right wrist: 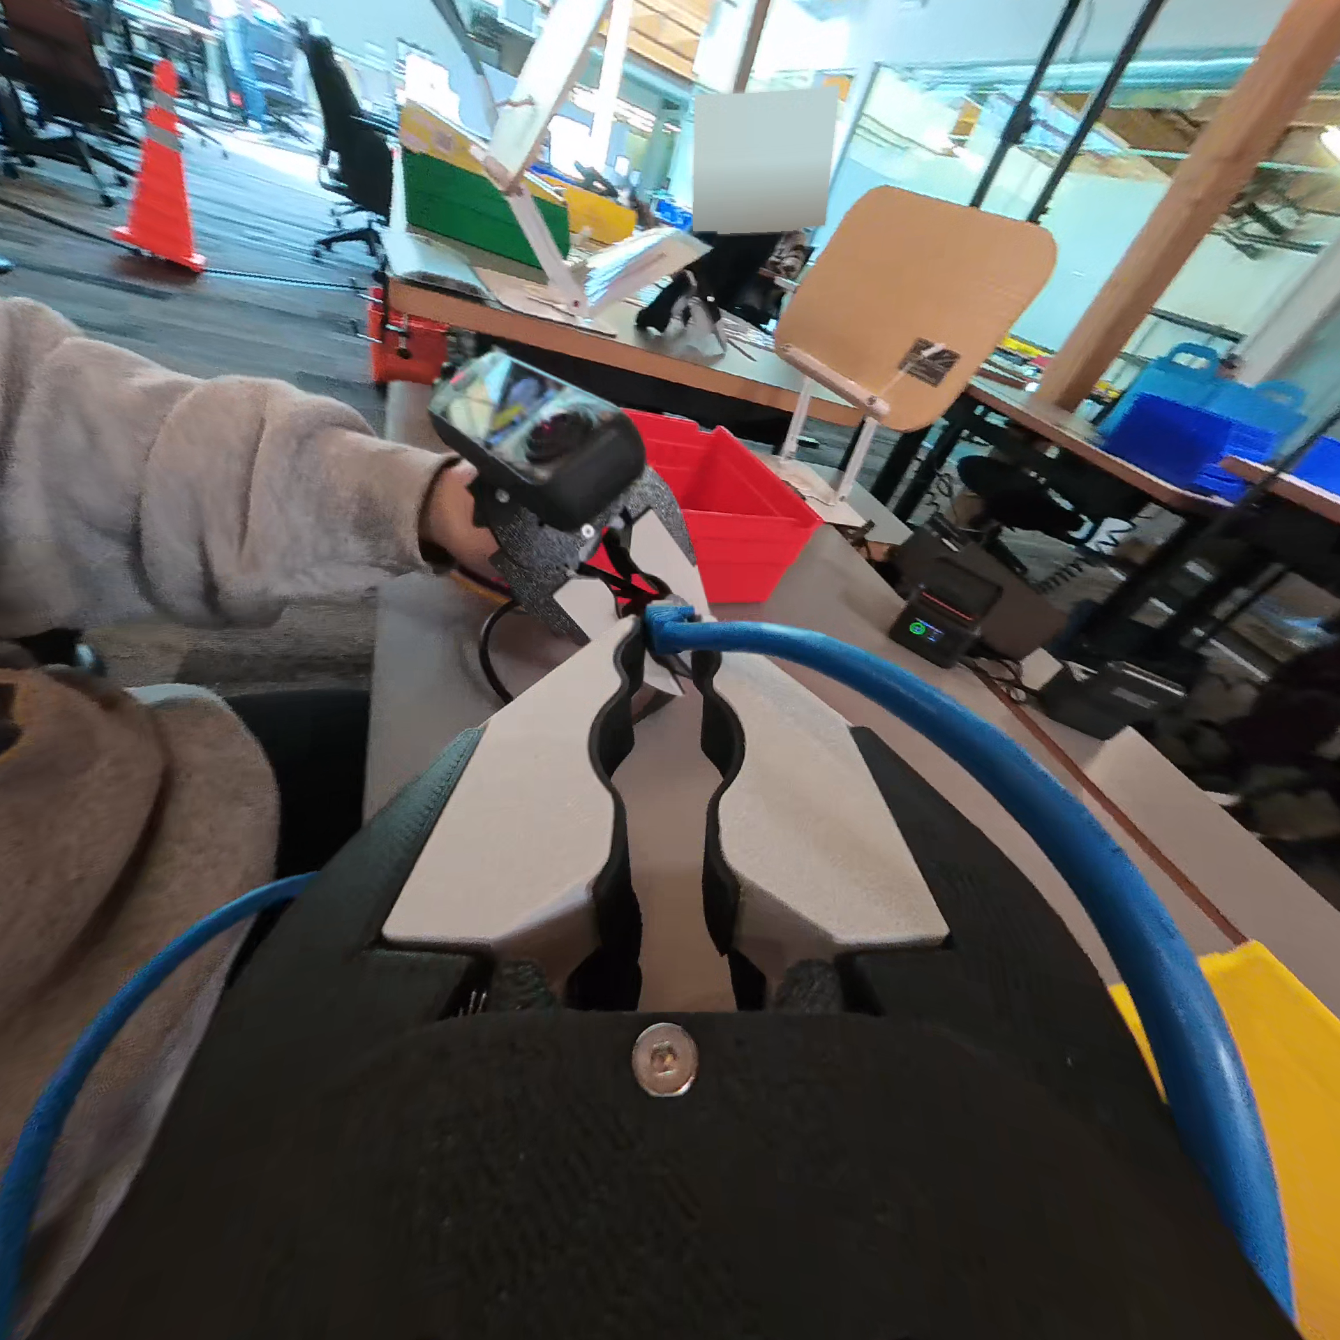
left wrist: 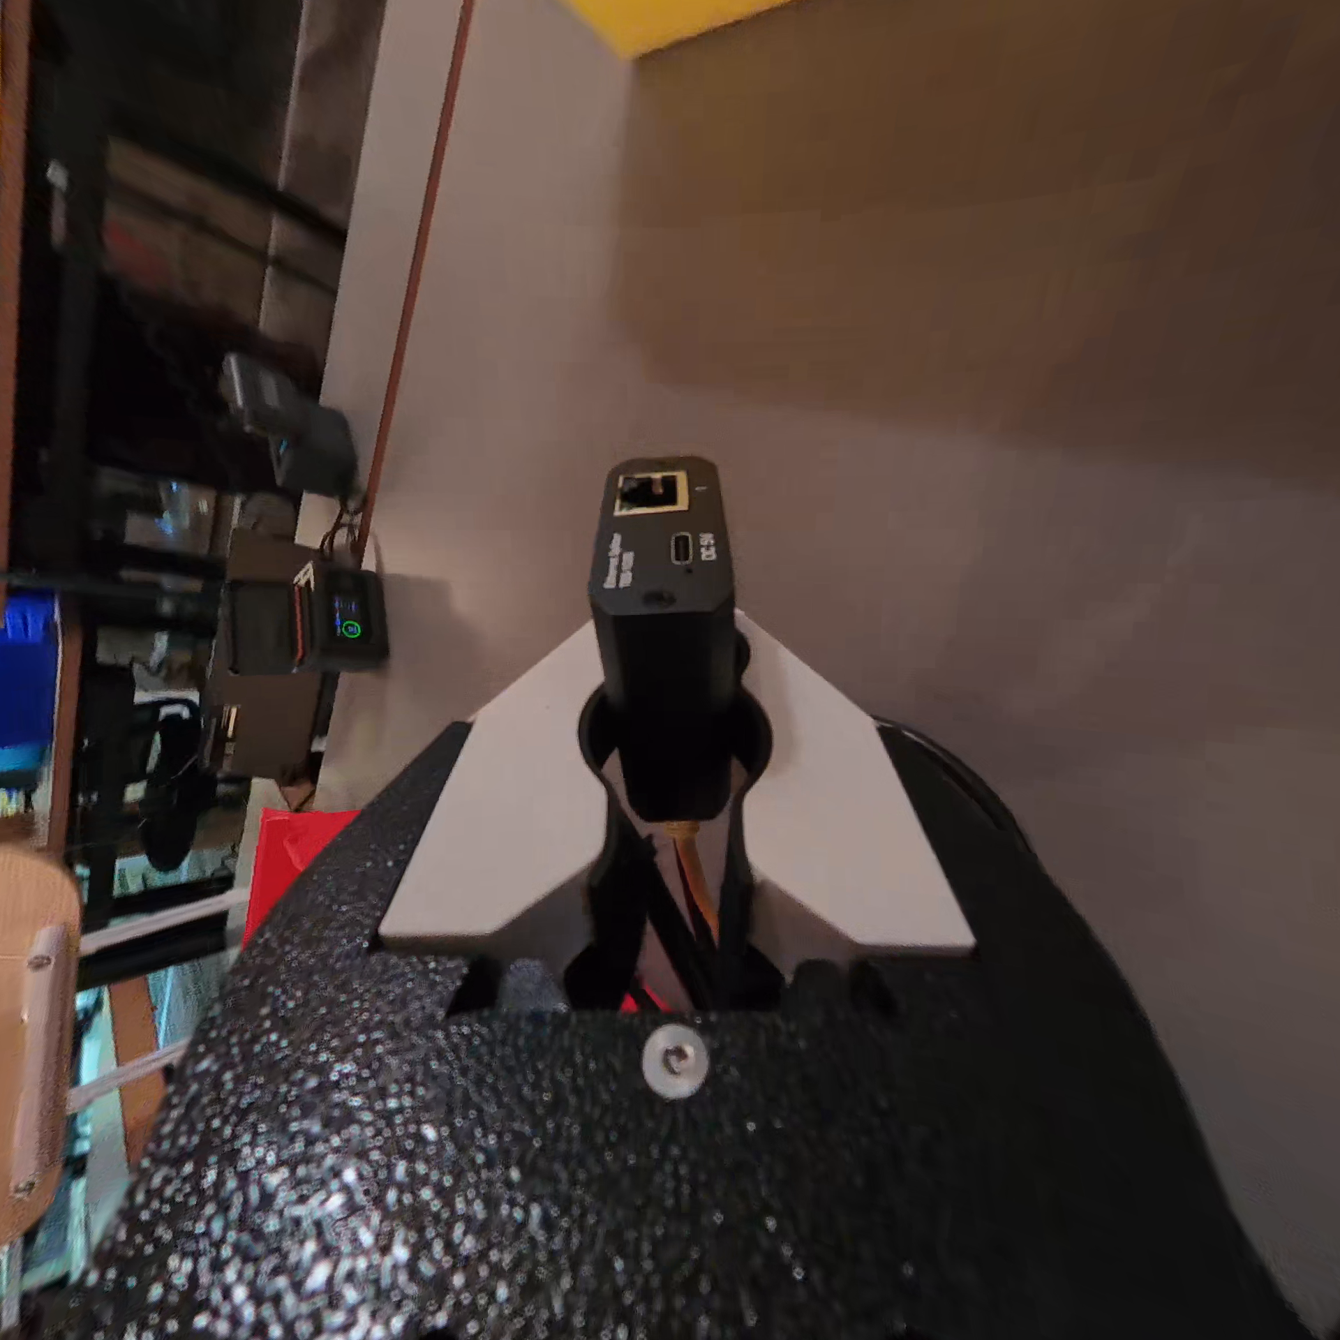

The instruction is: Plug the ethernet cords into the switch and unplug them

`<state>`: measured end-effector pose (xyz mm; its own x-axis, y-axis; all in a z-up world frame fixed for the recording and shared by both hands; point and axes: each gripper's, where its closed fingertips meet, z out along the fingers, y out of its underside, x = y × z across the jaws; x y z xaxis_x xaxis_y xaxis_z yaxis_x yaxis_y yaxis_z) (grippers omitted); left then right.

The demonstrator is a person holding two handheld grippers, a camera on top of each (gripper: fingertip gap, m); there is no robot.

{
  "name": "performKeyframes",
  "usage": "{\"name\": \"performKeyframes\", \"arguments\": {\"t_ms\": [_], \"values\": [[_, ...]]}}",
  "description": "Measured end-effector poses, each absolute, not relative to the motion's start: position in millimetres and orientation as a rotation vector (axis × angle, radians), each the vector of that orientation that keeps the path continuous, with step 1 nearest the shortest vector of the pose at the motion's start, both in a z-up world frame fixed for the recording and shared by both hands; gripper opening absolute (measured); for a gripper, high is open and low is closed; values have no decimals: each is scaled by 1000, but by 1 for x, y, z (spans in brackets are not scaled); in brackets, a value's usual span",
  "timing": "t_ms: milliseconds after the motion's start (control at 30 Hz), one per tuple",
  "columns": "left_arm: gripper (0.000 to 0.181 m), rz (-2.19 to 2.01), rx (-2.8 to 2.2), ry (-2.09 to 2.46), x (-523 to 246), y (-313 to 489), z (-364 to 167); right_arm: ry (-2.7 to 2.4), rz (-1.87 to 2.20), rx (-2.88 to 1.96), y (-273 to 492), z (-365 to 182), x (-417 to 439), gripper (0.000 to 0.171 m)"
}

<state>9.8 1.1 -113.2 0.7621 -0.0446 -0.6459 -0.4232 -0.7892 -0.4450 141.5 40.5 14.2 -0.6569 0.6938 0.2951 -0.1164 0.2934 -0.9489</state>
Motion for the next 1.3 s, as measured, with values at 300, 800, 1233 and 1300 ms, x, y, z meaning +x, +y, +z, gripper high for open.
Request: {"name": "performKeyframes", "arguments": {"t_ms": [300, 800, 1233, 1300], "values": [[25, 605, -2411, -21, -42, 37, -149, -1694, 1361, -589, 51, 9, 118, 10], [78, 580, -2244, -200, -47, 33, -117, -1473, 1330, -784, 64, 5, 82, 11], [51, 356, -1787, 466, 77, 36, -27, -1625, 1308, -498, 28, -21, 90, 11], [45, 392, -1821, 594, 89, 32, -38, -1664, 1322, -460, 21, -24, 95, 11]]}}
